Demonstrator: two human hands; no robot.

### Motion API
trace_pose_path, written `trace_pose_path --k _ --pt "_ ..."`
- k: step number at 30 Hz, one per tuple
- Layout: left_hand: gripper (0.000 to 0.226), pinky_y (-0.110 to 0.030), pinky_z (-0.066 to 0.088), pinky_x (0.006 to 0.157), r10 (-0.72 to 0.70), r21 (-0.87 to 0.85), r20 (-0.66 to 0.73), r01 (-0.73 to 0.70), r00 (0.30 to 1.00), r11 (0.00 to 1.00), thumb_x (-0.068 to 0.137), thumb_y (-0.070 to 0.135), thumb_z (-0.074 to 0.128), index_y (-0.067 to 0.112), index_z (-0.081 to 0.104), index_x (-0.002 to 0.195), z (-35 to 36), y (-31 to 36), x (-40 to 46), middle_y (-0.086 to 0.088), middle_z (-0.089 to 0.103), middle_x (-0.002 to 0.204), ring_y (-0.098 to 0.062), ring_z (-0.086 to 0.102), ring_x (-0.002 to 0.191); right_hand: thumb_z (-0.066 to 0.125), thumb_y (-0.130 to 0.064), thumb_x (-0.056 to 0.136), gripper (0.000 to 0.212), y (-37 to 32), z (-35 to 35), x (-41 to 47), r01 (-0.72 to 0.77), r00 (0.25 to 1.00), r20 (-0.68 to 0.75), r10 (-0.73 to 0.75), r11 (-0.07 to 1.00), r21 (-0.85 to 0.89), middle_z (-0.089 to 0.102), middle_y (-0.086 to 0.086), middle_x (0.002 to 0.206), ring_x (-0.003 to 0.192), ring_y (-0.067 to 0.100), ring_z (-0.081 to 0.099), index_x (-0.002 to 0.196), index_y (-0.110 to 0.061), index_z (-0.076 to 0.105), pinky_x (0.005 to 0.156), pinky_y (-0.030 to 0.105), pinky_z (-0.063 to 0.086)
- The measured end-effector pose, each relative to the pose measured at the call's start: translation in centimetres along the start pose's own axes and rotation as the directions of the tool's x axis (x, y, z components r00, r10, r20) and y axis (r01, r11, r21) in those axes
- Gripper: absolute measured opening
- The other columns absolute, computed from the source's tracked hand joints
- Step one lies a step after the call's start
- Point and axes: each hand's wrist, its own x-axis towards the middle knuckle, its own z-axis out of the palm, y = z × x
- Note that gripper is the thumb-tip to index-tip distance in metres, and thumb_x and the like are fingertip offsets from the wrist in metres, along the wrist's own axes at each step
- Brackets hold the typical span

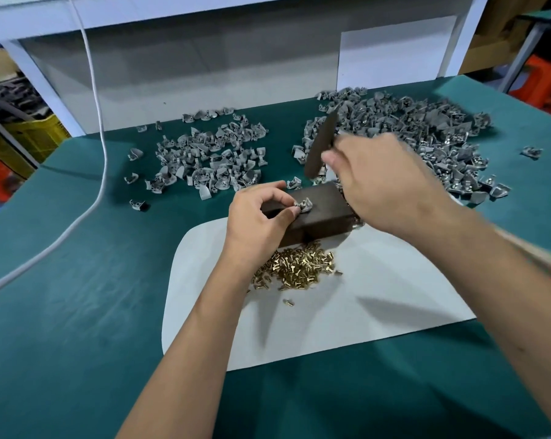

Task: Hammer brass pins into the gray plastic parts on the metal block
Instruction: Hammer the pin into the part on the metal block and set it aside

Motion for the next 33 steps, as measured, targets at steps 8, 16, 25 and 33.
trace_pose_path --k 8,16,25,33 --pt "0.016 -0.013 0.045 0.1 -0.009 -0.013 0.0 0.009 1.0 1.0 0.083 0.007 0.081 0.021 0.076 0.079 0.0 0.0 -0.1 -0.003 0.071 0.124 -0.01 0.064 0.118 0.036 -0.045 0.107 0.03 -0.5 -0.3 0.4 0.052 0.996 0.077 -0.047 0.997 -0.06 0.048 -0.002 0.07 0.068 0.033 0.052 0.106 -0.024 0.058 0.063 0.038 0.039" --pt "0.011 -0.033 0.045 0.109 -0.044 -0.025 0.018 0.044 0.999 0.999 0.084 0.007 0.08 0.017 0.077 0.08 0.0 0.2 -0.1 -0.004 0.07 0.125 -0.013 0.063 0.121 0.036 -0.046 0.107 0.025 0.0 0.5 -0.1 -0.014 0.984 0.175 0.02 0.999 -0.037 0.042 -0.002 0.068 0.07 0.034 0.049 0.092 -0.031 0.049 0.064 0.039 0.04" --pt "0.014 -0.011 0.041 0.1 -0.02 -0.004 0.013 0.02 1.0 1.0 0.084 0.007 0.08 0.019 0.075 0.079 0.0 0.2 -0.1 -0.005 0.07 0.125 -0.013 0.063 0.121 0.036 -0.046 0.107 0.026 0.1 0.4 0.1 0.012 0.991 0.132 -0.01 1.0 -0.02 0.044 -0.004 0.068 0.068 0.031 0.049 0.091 -0.029 0.048 0.063 0.039 0.04" --pt "0.016 -0.04 0.043 0.112 -0.026 -0.002 0.009 0.026 1.0 1.0 0.084 0.01 0.081 0.025 0.076 0.079 0.0 0.2 -0.1 0.003 0.069 0.125 -0.016 0.057 0.127 0.037 -0.044 0.108 0.024 0.5 1.4 -0.5 0.008 0.978 0.21 0.0 0.999 -0.037 0.046 0.001 0.071 0.071 0.033 0.047 0.09 -0.028 0.044 0.065 0.038 0.037"
